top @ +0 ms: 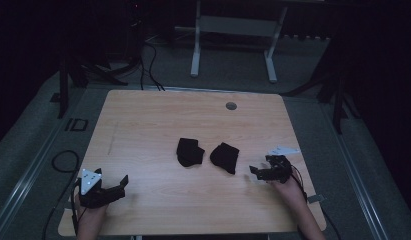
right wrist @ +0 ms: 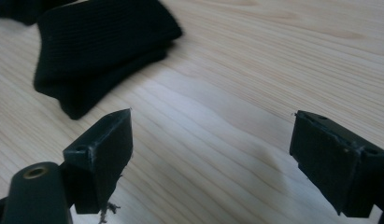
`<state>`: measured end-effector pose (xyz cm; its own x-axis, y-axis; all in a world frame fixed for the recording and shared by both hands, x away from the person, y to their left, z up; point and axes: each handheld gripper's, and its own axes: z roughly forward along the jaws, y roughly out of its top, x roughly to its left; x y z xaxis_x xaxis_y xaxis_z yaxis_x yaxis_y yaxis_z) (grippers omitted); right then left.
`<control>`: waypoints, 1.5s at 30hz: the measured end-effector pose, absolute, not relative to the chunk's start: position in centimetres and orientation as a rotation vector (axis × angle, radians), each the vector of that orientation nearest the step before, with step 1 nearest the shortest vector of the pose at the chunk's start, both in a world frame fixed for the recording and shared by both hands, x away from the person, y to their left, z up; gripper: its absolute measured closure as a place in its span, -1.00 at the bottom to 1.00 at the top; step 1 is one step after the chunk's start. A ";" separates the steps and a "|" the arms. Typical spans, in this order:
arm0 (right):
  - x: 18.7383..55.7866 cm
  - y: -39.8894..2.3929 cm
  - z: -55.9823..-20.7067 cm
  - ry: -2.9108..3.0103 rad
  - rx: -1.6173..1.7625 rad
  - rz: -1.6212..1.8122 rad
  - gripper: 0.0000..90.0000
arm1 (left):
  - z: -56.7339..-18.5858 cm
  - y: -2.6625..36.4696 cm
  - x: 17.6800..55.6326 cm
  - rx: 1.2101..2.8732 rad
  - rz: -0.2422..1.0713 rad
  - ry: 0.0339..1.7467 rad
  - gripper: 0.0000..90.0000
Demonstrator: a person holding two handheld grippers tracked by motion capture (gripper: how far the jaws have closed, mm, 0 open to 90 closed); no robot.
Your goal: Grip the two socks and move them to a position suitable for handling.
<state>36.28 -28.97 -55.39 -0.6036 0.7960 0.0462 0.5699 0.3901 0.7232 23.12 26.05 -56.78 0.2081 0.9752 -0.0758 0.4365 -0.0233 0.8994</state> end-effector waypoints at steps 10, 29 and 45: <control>37.6 -23.7 -54.2 2.441 1.014 1.132 -0.70 | -57.3 25.8 23.3 1.640 0.812 1.330 -0.95; 41.0 -17.6 -55.8 2.564 0.851 1.026 -0.44 | -57.2 26.6 23.1 1.584 0.807 1.332 -0.95; 37.9 -16.2 -54.1 2.520 0.864 1.036 0.72 | -57.2 26.5 23.0 1.592 0.799 1.317 -0.95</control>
<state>37.94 -16.24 -54.07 -0.7811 0.6236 -0.0317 0.4212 0.5636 0.7106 23.00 26.47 -57.19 0.2257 0.9723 -0.0606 0.3958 -0.0347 0.9177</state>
